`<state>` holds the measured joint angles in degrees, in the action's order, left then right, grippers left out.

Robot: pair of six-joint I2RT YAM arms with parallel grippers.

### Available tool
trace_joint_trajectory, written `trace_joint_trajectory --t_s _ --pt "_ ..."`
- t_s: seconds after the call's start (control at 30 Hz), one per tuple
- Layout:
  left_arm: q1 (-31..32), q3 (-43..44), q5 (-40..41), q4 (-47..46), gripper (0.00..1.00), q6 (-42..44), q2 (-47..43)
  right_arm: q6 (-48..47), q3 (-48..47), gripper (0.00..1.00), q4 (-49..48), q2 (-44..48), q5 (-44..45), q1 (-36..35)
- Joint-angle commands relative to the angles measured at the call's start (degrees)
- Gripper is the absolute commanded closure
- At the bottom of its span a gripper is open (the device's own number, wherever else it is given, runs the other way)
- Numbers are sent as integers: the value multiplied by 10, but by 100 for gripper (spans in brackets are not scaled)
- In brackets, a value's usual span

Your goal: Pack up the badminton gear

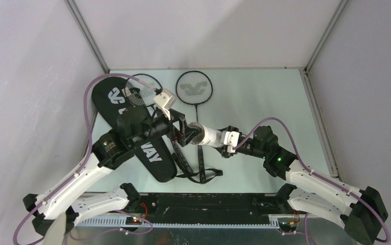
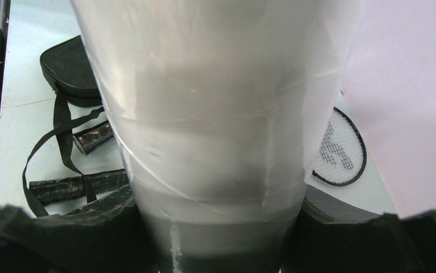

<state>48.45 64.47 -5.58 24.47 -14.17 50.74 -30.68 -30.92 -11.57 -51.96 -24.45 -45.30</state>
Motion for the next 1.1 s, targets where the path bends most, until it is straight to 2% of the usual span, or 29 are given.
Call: trace_joint_trajectory --t_s 0.0,0.13,0.33,0.57,0.7,0.9,0.97,1.07 --pt "17 10 5 12 0 50 28 -11 -18 61 -57 2 -16 -7" --pt "52 37 79 51 0 82 69 -16 -18 61 -56 -9 -17 -9" --pt "69 65 120 60 0 83 107 -14 -17 61 -57 -9 1 -9" --pt "69 22 148 -13 0 50 6 44 -18 62 -62 15 64 17" --pt "69 -27 148 -100 0 32 -78 79 -17 63 -59 21 59 45" --pt "69 -59 134 -145 0 21 -154 92 -18 63 -66 23 52 55" --pt "69 -78 141 -159 0 24 -169 121 -18 63 -88 27 65 57" --pt "69 -135 143 -193 0 41 -185 250 -25 59 -128 38 103 65"
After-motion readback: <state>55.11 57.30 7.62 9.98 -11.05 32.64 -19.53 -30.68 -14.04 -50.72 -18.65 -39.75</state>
